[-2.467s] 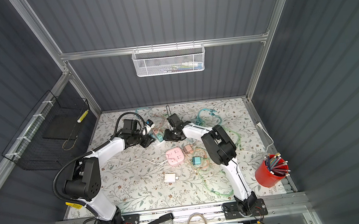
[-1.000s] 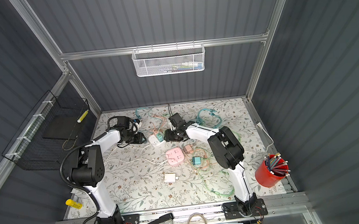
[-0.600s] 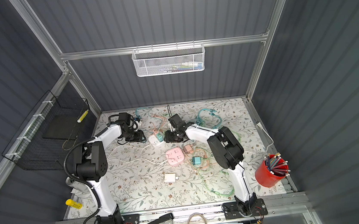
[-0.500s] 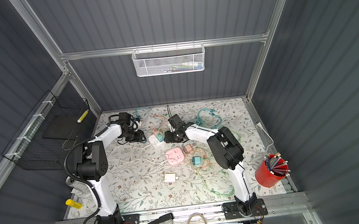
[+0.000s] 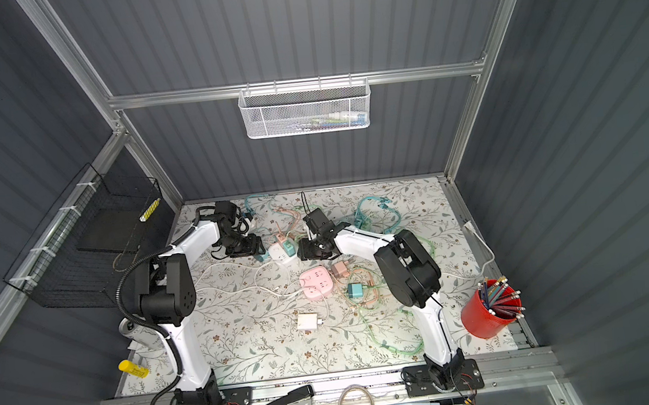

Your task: Pull the plug off the socket

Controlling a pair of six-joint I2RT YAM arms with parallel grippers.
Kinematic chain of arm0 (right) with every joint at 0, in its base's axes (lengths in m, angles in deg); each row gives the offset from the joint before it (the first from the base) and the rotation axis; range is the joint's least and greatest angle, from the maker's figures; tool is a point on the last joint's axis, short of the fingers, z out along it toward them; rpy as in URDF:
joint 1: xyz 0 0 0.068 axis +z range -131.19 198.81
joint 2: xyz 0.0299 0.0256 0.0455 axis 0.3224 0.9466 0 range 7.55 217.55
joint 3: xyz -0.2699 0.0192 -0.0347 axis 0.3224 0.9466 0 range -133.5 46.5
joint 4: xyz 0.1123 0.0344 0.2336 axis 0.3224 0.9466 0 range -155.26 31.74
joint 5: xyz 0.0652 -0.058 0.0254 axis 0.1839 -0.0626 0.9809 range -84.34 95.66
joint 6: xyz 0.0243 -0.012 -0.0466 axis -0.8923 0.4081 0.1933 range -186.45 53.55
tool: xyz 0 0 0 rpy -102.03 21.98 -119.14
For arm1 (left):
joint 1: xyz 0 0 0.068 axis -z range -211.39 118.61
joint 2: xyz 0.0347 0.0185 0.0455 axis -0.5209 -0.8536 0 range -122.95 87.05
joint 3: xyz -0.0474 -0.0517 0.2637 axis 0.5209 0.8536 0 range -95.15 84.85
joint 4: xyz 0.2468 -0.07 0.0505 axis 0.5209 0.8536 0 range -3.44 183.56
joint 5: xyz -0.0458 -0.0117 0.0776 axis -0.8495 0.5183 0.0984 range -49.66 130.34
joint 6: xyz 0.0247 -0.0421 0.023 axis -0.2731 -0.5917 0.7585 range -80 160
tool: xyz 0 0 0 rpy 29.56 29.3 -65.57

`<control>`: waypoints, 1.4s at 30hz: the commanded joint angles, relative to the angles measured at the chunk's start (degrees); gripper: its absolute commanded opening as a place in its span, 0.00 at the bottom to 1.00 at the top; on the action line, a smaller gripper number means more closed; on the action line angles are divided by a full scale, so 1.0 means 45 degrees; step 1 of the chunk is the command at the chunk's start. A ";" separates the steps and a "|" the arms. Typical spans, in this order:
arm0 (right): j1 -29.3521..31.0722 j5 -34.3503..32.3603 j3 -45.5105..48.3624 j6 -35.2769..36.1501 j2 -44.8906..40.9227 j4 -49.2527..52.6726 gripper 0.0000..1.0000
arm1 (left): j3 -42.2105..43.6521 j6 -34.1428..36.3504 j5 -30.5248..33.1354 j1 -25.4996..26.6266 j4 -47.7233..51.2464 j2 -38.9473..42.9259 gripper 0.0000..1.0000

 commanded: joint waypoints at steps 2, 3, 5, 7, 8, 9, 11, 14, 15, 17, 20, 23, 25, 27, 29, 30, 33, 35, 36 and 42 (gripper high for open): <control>0.0060 -0.0221 0.0150 0.0221 -0.0569 0.0089 0.52 | -0.0160 -0.0267 0.0335 -0.0086 0.0426 0.0274 0.68; 0.0071 -0.0231 0.0154 0.0271 -0.0579 0.0054 0.52 | -0.0111 -0.0335 0.0430 -0.0086 0.0374 0.0360 0.68; 0.0115 -0.0267 0.0193 0.0389 -0.0626 -0.0018 0.52 | 0.0022 -0.0442 0.0421 -0.0086 0.0202 0.0535 0.68; 0.0156 -0.0299 0.0223 0.0496 -0.0666 -0.0081 0.52 | 0.0185 -0.0507 0.0304 -0.0086 0.0026 0.0746 0.68; 0.0195 -0.0308 0.0233 0.0553 -0.0695 -0.0092 0.52 | 0.0270 -0.0556 0.0294 -0.0086 -0.0065 0.0840 0.69; 0.0231 -0.0338 0.0233 0.0596 -0.0703 -0.0135 0.52 | 0.0375 -0.0596 0.0284 -0.0085 -0.0159 0.0954 0.69; 0.0294 -0.0424 0.0233 0.0732 -0.0734 -0.0161 0.52 | 0.0611 -0.0629 0.0217 -0.0085 -0.0410 0.1195 0.72; 0.0429 -0.0636 0.0213 0.0976 -0.0713 -0.0194 0.52 | 0.1024 -0.0758 0.0070 -0.0086 -0.0819 0.1540 0.80; 0.0466 -0.0707 0.0213 0.1054 -0.0721 -0.0205 0.52 | 0.1172 -0.0807 0.0018 -0.0081 -0.0938 0.1644 0.81; 0.0539 -0.0813 0.0213 0.1151 -0.0694 -0.0219 0.52 | 0.1377 -0.0906 -0.0010 -0.0072 -0.1085 0.1757 0.83; 0.0641 -0.0998 0.0220 0.1303 -0.0665 -0.0276 0.52 | 0.1682 -0.1049 -0.0103 -0.0067 -0.1341 0.1933 0.86; 0.0839 -0.1462 0.0121 0.1636 -0.0647 -0.0290 0.52 | 0.1874 -0.1218 -0.0262 -0.0067 -0.1612 0.2119 0.89; 0.0967 -0.1752 0.0048 0.1895 -0.0599 -0.0405 0.53 | 0.2407 -0.1304 -0.0556 -0.0048 -0.1822 0.2215 0.91; 0.1110 -0.2084 0.0001 0.2250 -0.0485 -0.0598 0.54 | 0.2479 -0.1347 -0.0742 -0.0018 -0.1948 0.2222 0.92; 0.1172 -0.2346 -0.0122 0.2483 -0.0332 -0.0678 0.55 | 0.2482 -0.1357 -0.0787 0.0029 -0.1951 0.2180 0.93; 0.1193 -0.2460 -0.0208 0.2575 -0.0258 -0.0702 0.55 | 0.2452 -0.1337 -0.0816 0.0067 -0.1934 0.2165 0.93; 0.1228 -0.2623 -0.0438 0.2720 -0.0073 -0.0810 0.55 | 0.2402 -0.1308 -0.0903 0.0177 -0.1914 0.2096 0.93; 0.1250 -0.2682 -0.0557 0.2781 0.0032 -0.0934 0.55 | 0.2384 -0.1329 -0.0897 0.0243 -0.1953 0.2070 0.94; 0.1267 -0.2700 -0.0604 0.2821 0.0080 -0.1011 0.55 | 0.2397 -0.1366 -0.0914 0.0260 -0.1982 0.2018 0.93; 0.1428 -0.3117 -0.0885 0.2965 0.0526 -0.1416 0.55 | 0.2110 -0.1463 -0.0861 0.0493 -0.1919 0.1616 0.93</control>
